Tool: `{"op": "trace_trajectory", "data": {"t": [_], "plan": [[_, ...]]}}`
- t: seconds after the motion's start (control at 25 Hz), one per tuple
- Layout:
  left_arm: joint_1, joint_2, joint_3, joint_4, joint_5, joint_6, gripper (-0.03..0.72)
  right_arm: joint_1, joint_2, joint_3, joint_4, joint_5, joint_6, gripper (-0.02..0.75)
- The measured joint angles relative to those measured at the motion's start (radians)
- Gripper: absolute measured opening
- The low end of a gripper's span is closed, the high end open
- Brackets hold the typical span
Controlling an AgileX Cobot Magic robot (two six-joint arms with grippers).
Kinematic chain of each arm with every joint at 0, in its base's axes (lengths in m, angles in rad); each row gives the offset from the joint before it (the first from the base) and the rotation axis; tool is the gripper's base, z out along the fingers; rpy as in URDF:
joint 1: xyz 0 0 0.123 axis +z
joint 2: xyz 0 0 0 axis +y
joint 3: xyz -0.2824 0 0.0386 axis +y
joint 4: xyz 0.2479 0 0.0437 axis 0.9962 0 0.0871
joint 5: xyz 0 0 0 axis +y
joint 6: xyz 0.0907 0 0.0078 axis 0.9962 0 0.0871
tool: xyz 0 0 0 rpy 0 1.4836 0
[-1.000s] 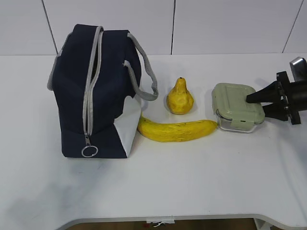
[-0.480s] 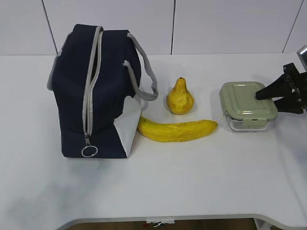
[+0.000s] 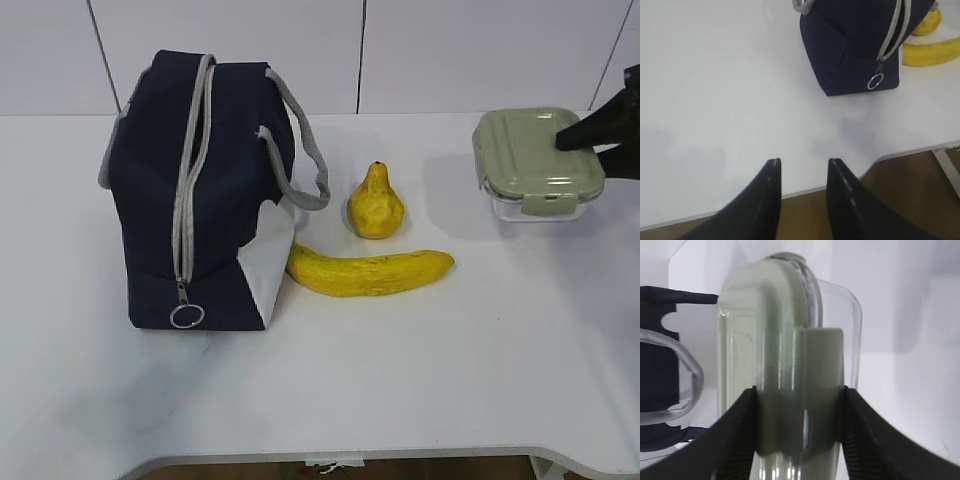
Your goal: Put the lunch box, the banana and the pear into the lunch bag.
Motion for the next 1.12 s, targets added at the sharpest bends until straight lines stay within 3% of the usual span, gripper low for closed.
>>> {"op": "trace_trajectory", "data": {"t": [0.2,0.52,0.68,0.84,1.12], "plan": [[0.0,0.155,-0.06,-0.105,-0.033,0.0,0.244,0.001,-0.071,0.0,0.002,0.006,0.023,0.377],[0.0,0.517,-0.173,-0.273,-0.149,0.0,0.331,0.001,-0.153,0.006,0.049,0.02,0.048,0.377],[0.0,0.721,-0.26,-0.326,-0.192,0.053,0.338,0.016,-0.159,0.006,0.078,0.022,0.083,0.377],[0.0,0.92,-0.388,-0.392,-0.191,0.134,0.34,0.068,-0.159,0.008,0.118,0.022,0.091,0.377],[0.001,1.227,-0.663,-0.406,-0.116,0.175,0.363,0.209,-0.159,0.008,0.241,0.022,0.093,0.377]]}}
